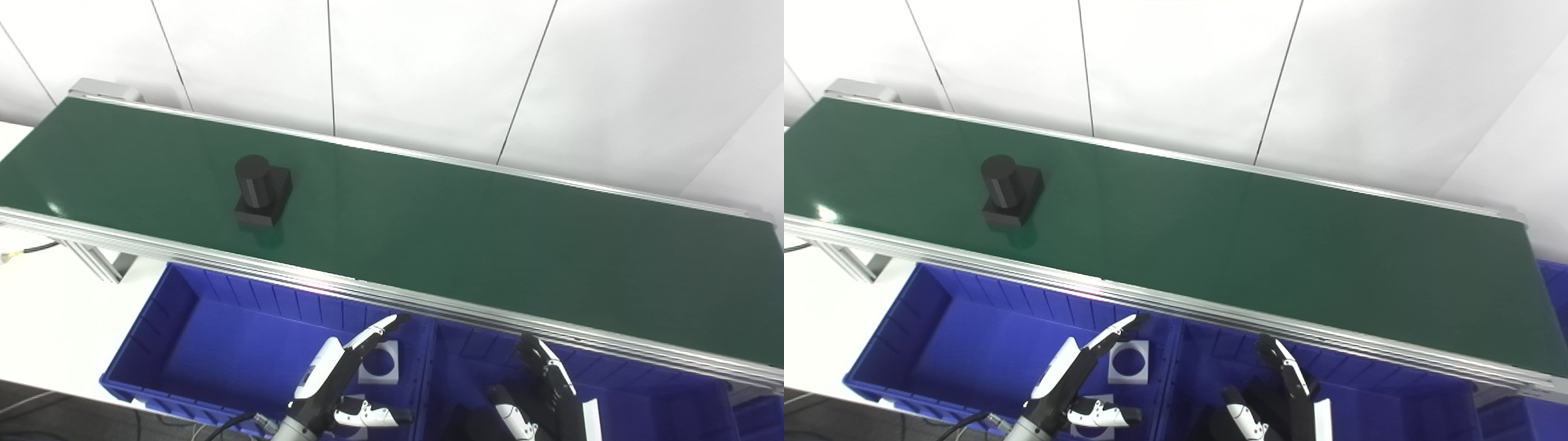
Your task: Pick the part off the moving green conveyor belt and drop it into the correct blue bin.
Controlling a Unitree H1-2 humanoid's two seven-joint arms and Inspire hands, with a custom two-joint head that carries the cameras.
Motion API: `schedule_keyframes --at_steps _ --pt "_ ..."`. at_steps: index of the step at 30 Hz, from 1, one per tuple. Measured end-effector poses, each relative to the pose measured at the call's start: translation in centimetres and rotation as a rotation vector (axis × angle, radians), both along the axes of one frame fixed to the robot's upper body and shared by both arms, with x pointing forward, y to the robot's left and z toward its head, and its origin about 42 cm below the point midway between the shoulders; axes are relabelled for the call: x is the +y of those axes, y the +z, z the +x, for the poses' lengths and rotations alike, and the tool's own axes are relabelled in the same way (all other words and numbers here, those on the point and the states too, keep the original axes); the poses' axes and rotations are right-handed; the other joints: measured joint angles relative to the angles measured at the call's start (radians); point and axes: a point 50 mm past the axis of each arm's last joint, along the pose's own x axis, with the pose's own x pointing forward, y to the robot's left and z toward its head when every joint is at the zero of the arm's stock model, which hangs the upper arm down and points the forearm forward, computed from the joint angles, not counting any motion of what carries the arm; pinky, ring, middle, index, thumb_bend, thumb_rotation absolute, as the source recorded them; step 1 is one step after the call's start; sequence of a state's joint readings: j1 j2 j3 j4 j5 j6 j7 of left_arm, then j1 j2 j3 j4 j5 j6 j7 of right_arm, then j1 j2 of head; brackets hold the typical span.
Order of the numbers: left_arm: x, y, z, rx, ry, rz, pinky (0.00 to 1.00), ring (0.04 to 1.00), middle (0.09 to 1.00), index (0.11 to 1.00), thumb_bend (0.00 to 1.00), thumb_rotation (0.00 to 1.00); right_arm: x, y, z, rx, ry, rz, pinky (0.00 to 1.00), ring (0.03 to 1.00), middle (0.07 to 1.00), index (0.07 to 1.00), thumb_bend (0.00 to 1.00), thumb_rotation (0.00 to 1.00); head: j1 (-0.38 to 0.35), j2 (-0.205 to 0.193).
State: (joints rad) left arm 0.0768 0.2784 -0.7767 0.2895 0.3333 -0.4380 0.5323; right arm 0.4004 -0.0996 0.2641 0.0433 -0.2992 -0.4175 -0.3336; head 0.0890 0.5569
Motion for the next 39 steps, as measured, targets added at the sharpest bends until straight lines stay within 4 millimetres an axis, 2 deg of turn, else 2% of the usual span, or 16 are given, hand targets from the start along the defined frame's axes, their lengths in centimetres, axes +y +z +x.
schedule_keyframes --at_steps 8,12,16,19,22,26,31,34,37,39 --pt "0.2 -0.6 -0.1 -0.013 0.015 0.018 0.78 0.854 0.886 0.871 0.73 0.70 0.2 0.0 0.9 -0.014 0.019 -0.008 0.78 0.793 0.786 0.816 0.56 0.58 -0.018 -0.040" --pt "0.0 -0.7 -0.3 -0.019 0.008 0.019 0.79 0.858 0.889 0.872 0.73 0.69 0.1 0.5 1.9 -0.050 0.006 -0.037 0.77 0.787 0.776 0.807 0.56 0.59 -0.028 -0.049" --pt "0.0 -0.7 -0.3 -0.015 0.008 0.016 0.79 0.858 0.888 0.865 0.73 0.68 0.1 1.6 3.3 -0.106 0.016 -0.059 0.72 0.766 0.775 0.805 0.56 0.57 -0.034 -0.055" --pt "0.1 -0.7 -0.2 -0.006 0.017 0.006 0.77 0.853 0.886 0.868 0.74 0.68 0.3 2.3 4.7 -0.143 0.040 -0.063 0.68 0.738 0.760 0.795 0.54 0.50 -0.034 -0.061" --pt "0.2 -0.9 0.1 -0.009 0.011 0.019 0.78 0.857 0.890 0.875 0.73 0.69 0.5 3.6 5.8 -0.198 0.053 -0.062 0.68 0.731 0.758 0.791 0.53 0.48 -0.034 -0.064" --pt "0.3 -1.0 0.4 -0.017 0.012 0.028 0.78 0.859 0.887 0.869 0.73 0.69 1.0 4.8 6.9 -0.245 0.075 -0.054 0.69 0.770 0.796 0.815 0.60 0.55 -0.040 -0.072" --pt "0.2 -0.9 0.6 -0.027 0.009 0.029 0.78 0.853 0.880 0.861 0.74 0.68 1.9 7.3 9.6 -0.313 0.134 -0.074 0.71 0.809 0.833 0.843 0.61 0.55 -0.049 -0.077" --pt "0.3 -1.0 0.7 -0.027 0.020 0.026 0.77 0.850 0.881 0.862 0.74 0.68 2.0 8.1 10.8 -0.312 0.156 -0.121 0.72 0.828 0.849 0.859 0.65 0.60 -0.064 -0.078" --pt "0.4 -1.1 0.8 -0.021 0.025 0.026 0.77 0.852 0.883 0.862 0.74 0.68 2.1 8.7 12.0 -0.291 0.164 -0.162 0.75 0.852 0.873 0.873 0.65 0.61 -0.080 -0.078" --pt "0.4 -1.1 1.0 -0.023 0.027 0.024 0.78 0.858 0.884 0.862 0.73 0.67 2.1 9.0 12.7 -0.283 0.178 -0.181 0.76 0.871 0.897 0.892 0.66 0.58 -0.090 -0.077"
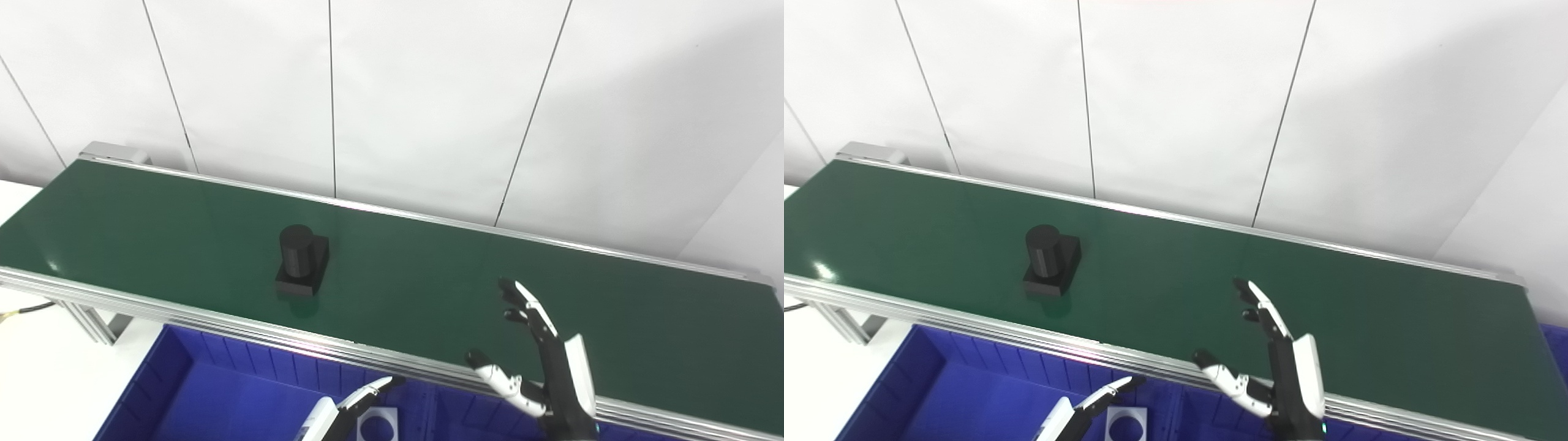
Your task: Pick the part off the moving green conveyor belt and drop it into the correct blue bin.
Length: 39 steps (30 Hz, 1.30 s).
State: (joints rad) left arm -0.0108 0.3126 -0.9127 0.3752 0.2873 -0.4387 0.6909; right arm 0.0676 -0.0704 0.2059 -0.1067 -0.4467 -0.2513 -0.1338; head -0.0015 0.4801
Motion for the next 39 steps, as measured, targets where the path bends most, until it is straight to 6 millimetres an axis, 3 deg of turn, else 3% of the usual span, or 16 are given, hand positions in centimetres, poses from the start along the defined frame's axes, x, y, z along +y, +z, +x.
schedule_keyframes --at_steps 18,27,39 --pt "0.4 0.0 0.2 0.013 0.008 -0.006 0.81 0.871 0.891 0.870 0.69 0.65 2.1 1.9 5.5 0.109 0.046 -0.132 0.76 0.902 0.941 0.920 0.74 0.60 -0.043 0.015" --pt "0.4 -0.1 0.3 0.027 0.011 -0.013 0.83 0.875 0.889 0.866 0.67 0.65 4.6 2.5 8.4 0.110 0.068 -0.199 0.73 0.892 0.963 0.934 0.80 0.62 -0.086 0.023" --pt "0.4 -0.2 0.2 0.050 0.000 -0.021 0.77 0.863 0.897 0.867 0.69 0.67 7.2 2.3 11.7 0.146 0.094 -0.257 0.82 0.918 0.958 0.939 0.86 0.63 -0.114 0.032"
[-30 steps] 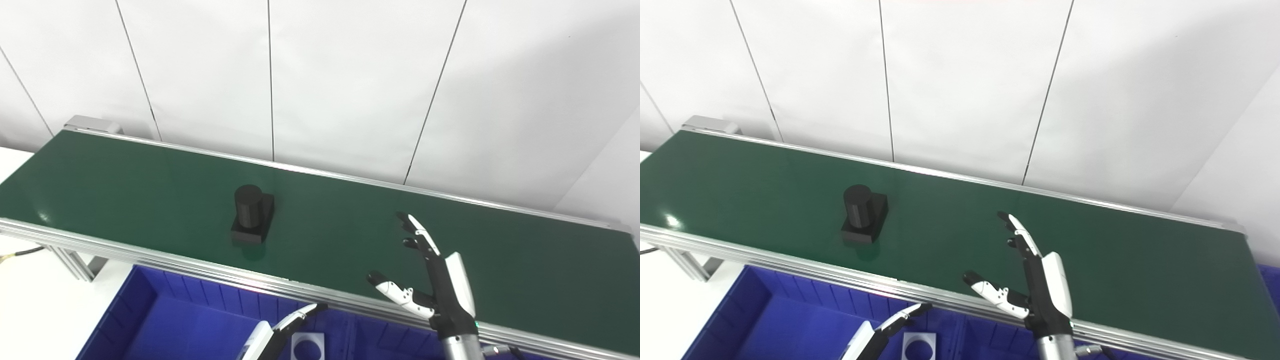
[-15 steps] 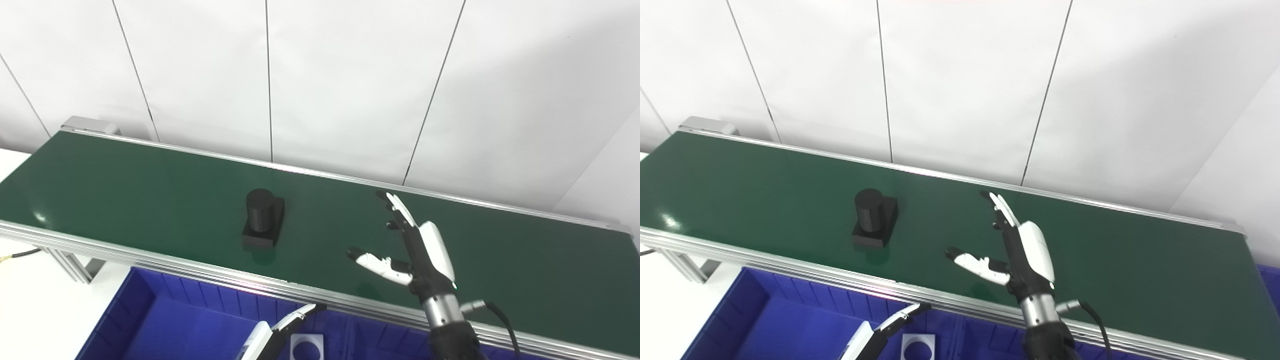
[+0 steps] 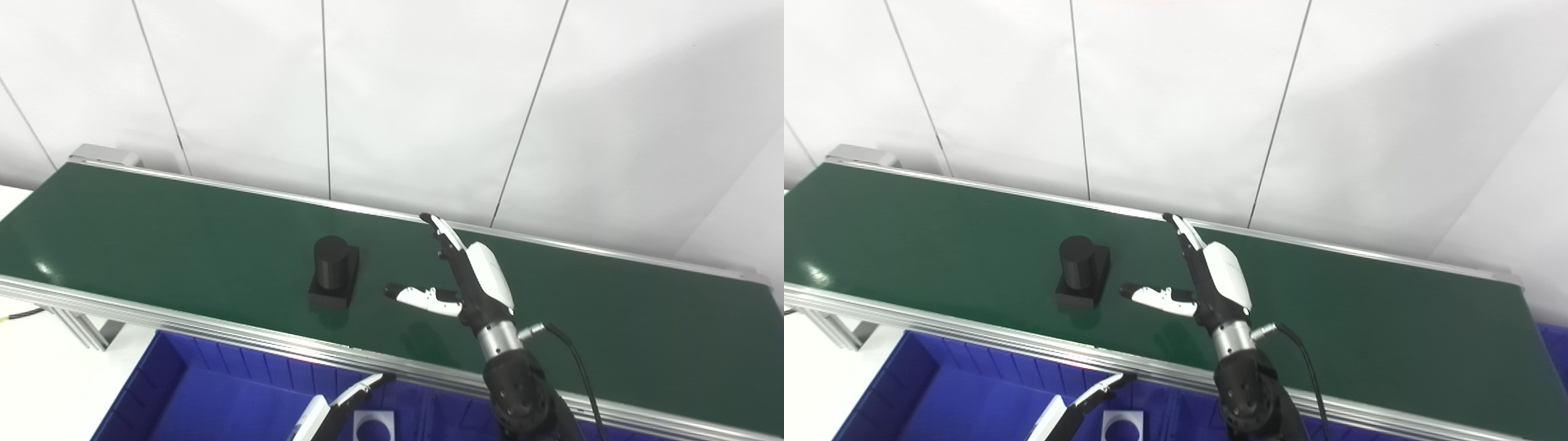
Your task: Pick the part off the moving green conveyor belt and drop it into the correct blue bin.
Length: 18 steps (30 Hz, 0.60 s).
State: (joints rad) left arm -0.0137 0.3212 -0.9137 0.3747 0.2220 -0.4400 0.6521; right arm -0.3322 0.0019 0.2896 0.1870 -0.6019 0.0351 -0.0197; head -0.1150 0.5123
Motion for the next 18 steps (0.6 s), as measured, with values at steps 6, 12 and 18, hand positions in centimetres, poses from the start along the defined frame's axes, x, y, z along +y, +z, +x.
schedule_keyframes --at_steps 6,12,18 --pt "-0.1 0.0 -0.1 0.000 -0.005 -0.001 0.77 0.871 0.905 0.874 0.69 0.69 1.3 -1.0 1.0 0.018 -0.008 -0.038 0.85 0.933 0.956 0.929 0.88 0.65 0.002 0.005" --pt "-0.1 0.0 -0.1 0.006 -0.016 0.000 0.81 0.890 0.912 0.882 0.70 0.70 3.0 -0.7 2.2 0.021 0.013 -0.055 0.87 0.947 0.955 0.936 0.90 0.64 0.000 0.009" --pt "0.0 0.1 -0.3 0.008 -0.010 -0.003 0.78 0.880 0.909 0.879 0.68 0.69 4.3 -0.8 3.3 0.045 0.017 -0.048 0.89 0.945 0.950 0.942 0.92 0.63 0.002 0.012"
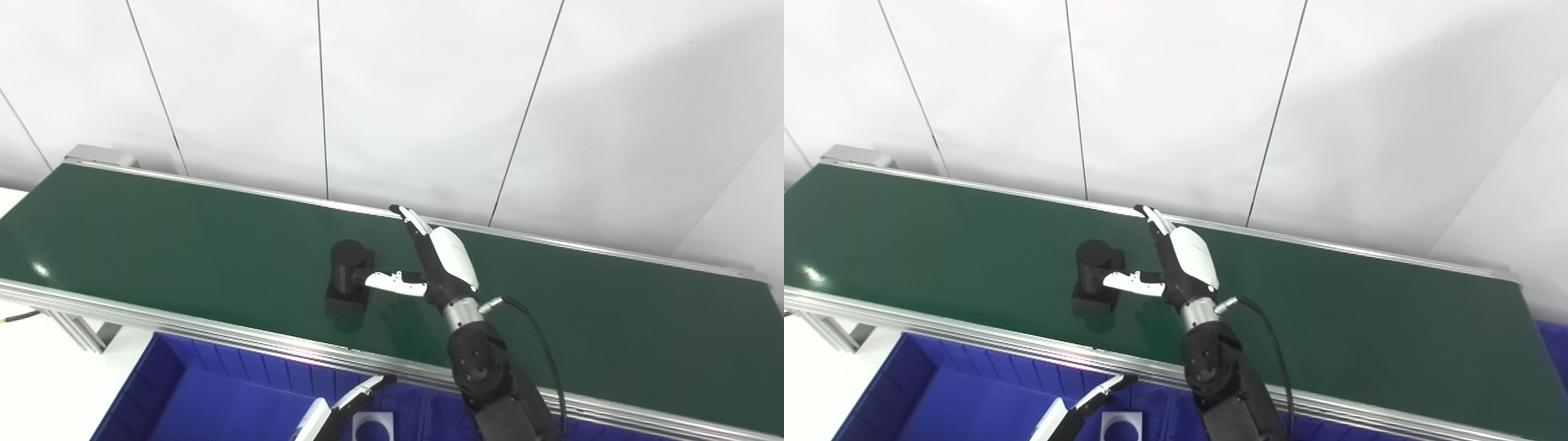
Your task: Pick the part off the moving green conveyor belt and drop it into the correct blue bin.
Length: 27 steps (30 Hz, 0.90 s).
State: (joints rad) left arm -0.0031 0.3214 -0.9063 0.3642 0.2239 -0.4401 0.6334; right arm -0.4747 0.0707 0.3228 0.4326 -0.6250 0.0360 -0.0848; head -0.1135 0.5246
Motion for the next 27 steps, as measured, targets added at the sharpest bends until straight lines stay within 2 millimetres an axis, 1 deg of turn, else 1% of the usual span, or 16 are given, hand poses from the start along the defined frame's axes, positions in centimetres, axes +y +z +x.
schedule_keyframes --at_steps 3,8,11,15,18,22,27 --pt "0.0 0.0 -0.1 0.002 0.004 -0.001 0.80 0.887 0.913 0.885 0.69 0.70 0.3 -0.5 0.1 0.020 0.003 -0.003 0.89 0.946 0.954 0.942 0.93 0.64 0.000 0.002" --pt "0.1 -0.1 -0.4 0.007 0.007 -0.003 0.78 0.880 0.909 0.883 0.70 0.71 0.5 -0.8 0.7 0.034 0.001 -0.017 0.88 0.936 0.952 0.936 0.92 0.62 0.005 0.005" --pt "0.1 -0.1 -0.5 0.009 0.009 -0.003 0.78 0.880 0.907 0.879 0.69 0.71 1.1 -1.0 1.2 0.049 -0.003 -0.023 0.87 0.928 0.943 0.928 0.93 0.60 0.008 0.006" --pt "0.1 -0.1 -0.5 0.010 0.011 -0.003 0.77 0.877 0.909 0.879 0.68 0.71 2.0 -1.3 1.3 0.060 -0.003 -0.024 0.87 0.920 0.934 0.927 0.95 0.57 0.015 0.009" --pt "0.1 -0.1 -0.5 0.007 0.014 -0.006 0.76 0.871 0.906 0.874 0.68 0.71 2.1 -2.1 1.4 0.084 -0.006 -0.039 0.86 0.912 0.927 0.921 0.95 0.55 0.018 0.011" --pt "0.1 -0.1 -0.5 0.005 0.016 -0.006 0.75 0.871 0.908 0.874 0.69 0.73 1.9 -3.2 1.7 0.118 -0.034 -0.048 0.86 0.908 0.917 0.885 0.95 0.49 0.021 0.014" --pt "0.2 0.1 -0.6 0.001 0.025 -0.013 0.75 0.874 0.910 0.875 0.70 0.70 1.6 -4.4 2.0 0.177 -0.055 -0.027 0.84 0.899 0.909 0.854 0.94 0.44 0.023 0.020"
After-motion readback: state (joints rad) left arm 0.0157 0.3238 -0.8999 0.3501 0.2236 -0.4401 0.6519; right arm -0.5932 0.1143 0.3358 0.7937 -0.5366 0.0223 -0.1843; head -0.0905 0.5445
